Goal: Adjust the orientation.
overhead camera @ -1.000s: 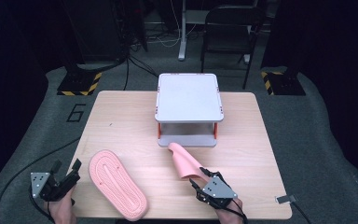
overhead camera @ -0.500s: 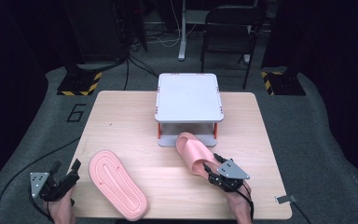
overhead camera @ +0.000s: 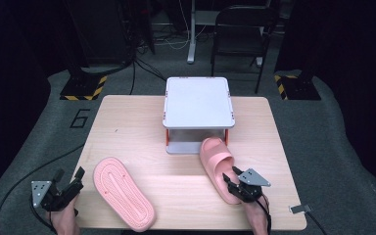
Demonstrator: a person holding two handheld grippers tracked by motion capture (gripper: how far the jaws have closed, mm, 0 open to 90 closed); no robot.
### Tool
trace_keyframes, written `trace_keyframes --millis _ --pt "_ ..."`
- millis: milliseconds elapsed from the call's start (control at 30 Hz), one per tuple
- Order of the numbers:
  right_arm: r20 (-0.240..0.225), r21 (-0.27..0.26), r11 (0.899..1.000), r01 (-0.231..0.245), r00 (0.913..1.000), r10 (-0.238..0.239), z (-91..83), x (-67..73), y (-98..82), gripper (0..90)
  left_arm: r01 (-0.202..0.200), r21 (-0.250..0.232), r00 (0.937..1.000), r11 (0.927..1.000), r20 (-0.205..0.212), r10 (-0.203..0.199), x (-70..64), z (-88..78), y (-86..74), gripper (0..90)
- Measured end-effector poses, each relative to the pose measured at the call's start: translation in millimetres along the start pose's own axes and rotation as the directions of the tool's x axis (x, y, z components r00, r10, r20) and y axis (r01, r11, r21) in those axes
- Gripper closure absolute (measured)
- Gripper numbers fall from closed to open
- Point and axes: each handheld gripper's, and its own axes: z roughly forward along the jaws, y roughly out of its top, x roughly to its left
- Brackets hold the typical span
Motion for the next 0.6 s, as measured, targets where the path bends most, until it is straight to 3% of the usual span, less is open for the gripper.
trace_keyframes --millis 67,300,467,600 --pt "0.0 -0.008 1.0 -0.026 0.9997 0.026 -6.0 -2.5 0.4 42.6 -0.007 0.0 1.0 1.0 0.003 0.007 0.2 1.0 -0.1 21.3" --pt "0.038 -0.052 0.991 -0.124 0.9914 0.126 -23.2 -12.4 0.5 15.7 -0.018 0.014 0.9998 0.9997 0.013 0.018 -1.0 3.6 -1.1 21.3" --pt "0.045 -0.069 0.989 -0.132 0.9898 0.135 -23.9 -16.2 1.4 15.5 -0.026 0.009 0.9996 0.9996 0.012 0.026 0.3 2.3 -0.1 21.3" --pt "0.033 -0.061 0.991 -0.121 0.9918 0.123 -20.9 -16.1 1.4 21.9 -0.02 0.01 0.9997 0.9998 0.012 0.02 -0.2 2.7 -0.9 21.3"
